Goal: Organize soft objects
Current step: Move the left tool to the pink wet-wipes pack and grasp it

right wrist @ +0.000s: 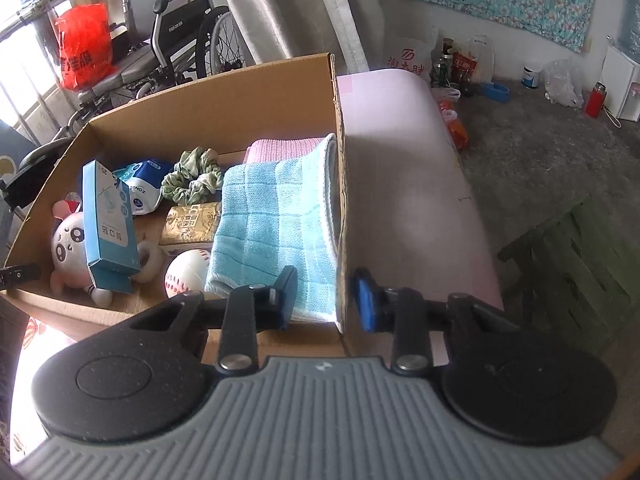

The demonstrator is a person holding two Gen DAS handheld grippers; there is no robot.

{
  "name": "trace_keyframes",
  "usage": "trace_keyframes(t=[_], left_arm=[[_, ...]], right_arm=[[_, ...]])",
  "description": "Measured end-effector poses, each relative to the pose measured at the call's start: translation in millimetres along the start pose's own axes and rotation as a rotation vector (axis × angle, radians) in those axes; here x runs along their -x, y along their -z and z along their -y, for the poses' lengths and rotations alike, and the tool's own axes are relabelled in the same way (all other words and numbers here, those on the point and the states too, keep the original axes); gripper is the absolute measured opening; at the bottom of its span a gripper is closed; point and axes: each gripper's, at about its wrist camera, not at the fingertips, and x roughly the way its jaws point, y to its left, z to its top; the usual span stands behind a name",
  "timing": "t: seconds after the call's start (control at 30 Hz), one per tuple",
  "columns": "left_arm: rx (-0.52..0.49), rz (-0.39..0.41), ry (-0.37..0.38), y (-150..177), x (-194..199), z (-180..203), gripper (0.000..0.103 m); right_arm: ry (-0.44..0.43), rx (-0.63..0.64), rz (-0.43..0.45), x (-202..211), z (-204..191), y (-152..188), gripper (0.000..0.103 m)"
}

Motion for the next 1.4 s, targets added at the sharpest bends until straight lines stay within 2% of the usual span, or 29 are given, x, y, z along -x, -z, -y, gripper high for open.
trace_keyframes(t=[0.3,0.37,0.5,0.63,0.73,0.8,0.9,0.93,1.0,1.1,1.2,1.27,1.4], left_arm=[[0.016,-0.052,-0.017,29.1,3.3,-9.1,0.032],[0.035,-0.064,0.001,38.2,4.1,-13.2,0.031],[0.033,-0.056,0.001,49.5,13.6,-13.1,0.021],[-0.001,-0.047,0.009,51.4,24.7,-5.0,0.02],[-0.067,-0.019,-0.015,50.4,34.8,3.8,0.031],[-0.111,0.039,-0.034,48.8,47.7,9.0,0.048],[-0.105,0.135,-0.039,49.5,76.9,11.0,0.056],[-0.106,0.171,-0.025,51.0,91.2,12.8,0.059],[-0.138,0.213,0.012,58.3,115.0,18.4,0.077],[-0.221,0.247,0.097,84.6,153.2,35.2,0.097],[-0.319,0.184,0.203,125.7,171.1,58.0,0.1],[-0.392,0.097,0.271,155.6,167.7,74.6,0.1],[-0.454,-0.049,0.321,202.9,145.9,97.8,0.1]], right_arm=[[-0.025,-0.018,-0.009,17.4,6.8,20.3,0.029],[-0.015,-0.001,-0.009,20.4,4.9,22.8,0.029],[-0.002,0.027,-0.01,25.7,2.3,29.2,0.029],[-0.013,0.02,-0.016,31.2,4.4,34.7,0.029],[-0.022,0.022,-0.022,34.5,5.0,39.2,0.029],[-0.023,0.03,-0.028,36.2,3.9,41.4,0.03],[-0.015,0.045,-0.026,38.1,0.0,44.0,0.03],[-0.014,0.046,-0.026,38.6,-0.9,44.5,0.03],[-0.013,0.042,-0.022,40.1,-1.3,45.8,0.03],[-0.014,0.036,-0.017,41.5,-1.4,48.3,0.03],[-0.01,0.041,-0.015,42.0,-2.3,48.7,0.03],[-0.014,0.036,-0.012,41.9,-1.2,49.5,0.03],[-0.022,0.034,-0.008,42.1,0.1,50.8,0.031]])
